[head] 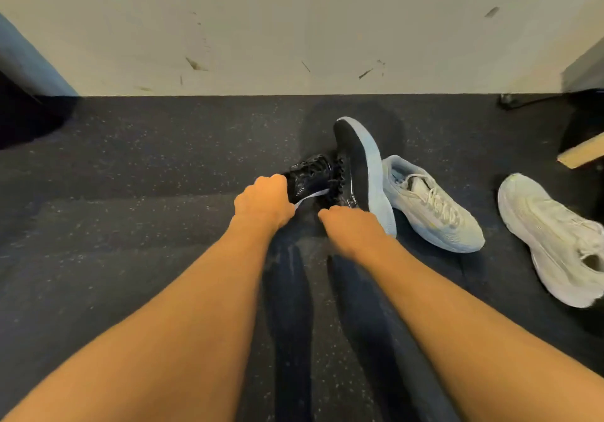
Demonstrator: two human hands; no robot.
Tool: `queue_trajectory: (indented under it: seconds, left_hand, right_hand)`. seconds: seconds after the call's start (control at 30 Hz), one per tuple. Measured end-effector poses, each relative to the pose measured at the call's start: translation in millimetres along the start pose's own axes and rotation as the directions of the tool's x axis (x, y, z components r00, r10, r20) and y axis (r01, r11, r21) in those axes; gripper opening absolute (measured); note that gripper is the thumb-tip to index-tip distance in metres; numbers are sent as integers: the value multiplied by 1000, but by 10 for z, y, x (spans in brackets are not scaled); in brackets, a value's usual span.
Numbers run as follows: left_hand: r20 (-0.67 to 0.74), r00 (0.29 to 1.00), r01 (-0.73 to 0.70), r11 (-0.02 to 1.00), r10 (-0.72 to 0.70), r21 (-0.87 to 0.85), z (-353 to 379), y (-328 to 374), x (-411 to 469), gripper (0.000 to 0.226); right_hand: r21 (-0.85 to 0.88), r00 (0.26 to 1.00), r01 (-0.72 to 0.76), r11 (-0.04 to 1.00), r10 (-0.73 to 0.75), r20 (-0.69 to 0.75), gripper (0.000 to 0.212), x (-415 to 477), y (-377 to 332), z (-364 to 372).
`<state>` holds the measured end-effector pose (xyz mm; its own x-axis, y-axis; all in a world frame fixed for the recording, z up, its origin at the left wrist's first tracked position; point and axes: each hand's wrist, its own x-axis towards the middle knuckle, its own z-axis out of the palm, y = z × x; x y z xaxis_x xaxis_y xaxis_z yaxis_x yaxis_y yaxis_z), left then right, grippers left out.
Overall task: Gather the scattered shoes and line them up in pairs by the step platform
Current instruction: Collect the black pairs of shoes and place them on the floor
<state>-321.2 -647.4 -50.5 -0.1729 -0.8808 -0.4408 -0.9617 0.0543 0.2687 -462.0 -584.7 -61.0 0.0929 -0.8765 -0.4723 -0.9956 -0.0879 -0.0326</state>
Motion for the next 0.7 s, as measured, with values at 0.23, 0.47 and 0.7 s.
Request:
queue_trajectory:
  seconds: [0.23, 0.47, 0.7]
  left_hand:
    - [-2, 998, -53, 948, 56, 315, 308, -199, 215, 32]
    - [159, 972, 203, 287, -171, -936, -208, -563, 262, 9]
    - [231, 953, 186, -224, -195, -957, -421, -714, 11, 19]
  right_hand:
    - [-384, 982, -98, 918, 152, 112, 50, 22, -95, 573]
    - [-506, 988, -146, 850, 155, -25, 39, -22, 127, 495]
    - [-285, 994, -111, 952, 101, -51, 24, 15, 12, 147]
